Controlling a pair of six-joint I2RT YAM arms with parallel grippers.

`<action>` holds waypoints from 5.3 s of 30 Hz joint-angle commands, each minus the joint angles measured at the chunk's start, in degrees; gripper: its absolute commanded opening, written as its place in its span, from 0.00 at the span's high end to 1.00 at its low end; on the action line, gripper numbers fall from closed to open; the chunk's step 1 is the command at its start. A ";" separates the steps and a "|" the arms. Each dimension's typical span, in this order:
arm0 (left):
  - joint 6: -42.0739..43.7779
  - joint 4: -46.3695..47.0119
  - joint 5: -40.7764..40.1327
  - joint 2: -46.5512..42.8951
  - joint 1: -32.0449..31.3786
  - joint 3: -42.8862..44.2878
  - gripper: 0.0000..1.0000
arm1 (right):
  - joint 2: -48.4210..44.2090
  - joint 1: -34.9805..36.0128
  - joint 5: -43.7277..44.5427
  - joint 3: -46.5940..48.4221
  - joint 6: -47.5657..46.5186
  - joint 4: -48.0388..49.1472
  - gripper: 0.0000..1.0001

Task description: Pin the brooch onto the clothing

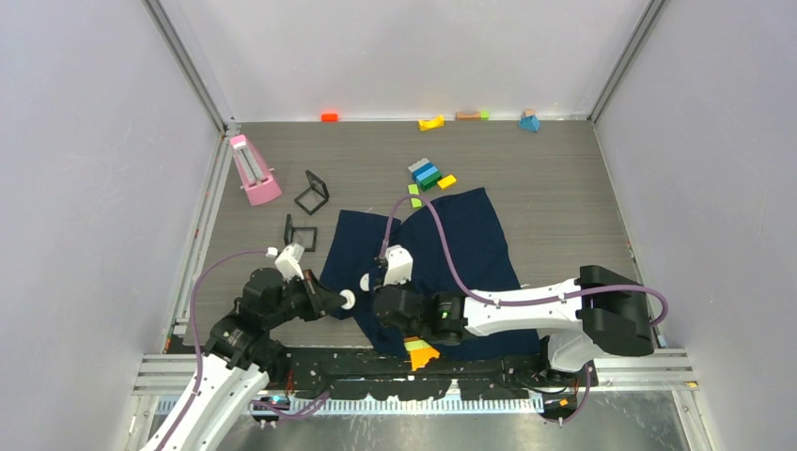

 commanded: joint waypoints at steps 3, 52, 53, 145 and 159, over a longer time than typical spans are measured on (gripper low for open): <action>2.99 1.32 -4.50 2.85 -3.31 2.99 1.00 | -0.72 0.48 2.49 1.42 1.00 3.07 0.99; 2.92 10.13 -41.35 29.02 -37.67 14.55 1.00 | -4.36 0.48 -0.11 -1.55 0.16 6.17 0.99; 2.91 10.33 -41.31 29.05 -37.78 14.47 1.00 | -4.33 0.48 -0.18 -1.58 0.10 6.19 0.99; -0.43 32.78 6.24 22.39 -13.66 8.29 1.00 | -15.64 -15.47 -43.14 -21.68 -4.85 36.58 0.96; -0.40 32.91 7.31 22.58 -13.21 8.10 1.00 | -13.48 -15.34 -44.92 -21.30 -3.62 38.74 0.99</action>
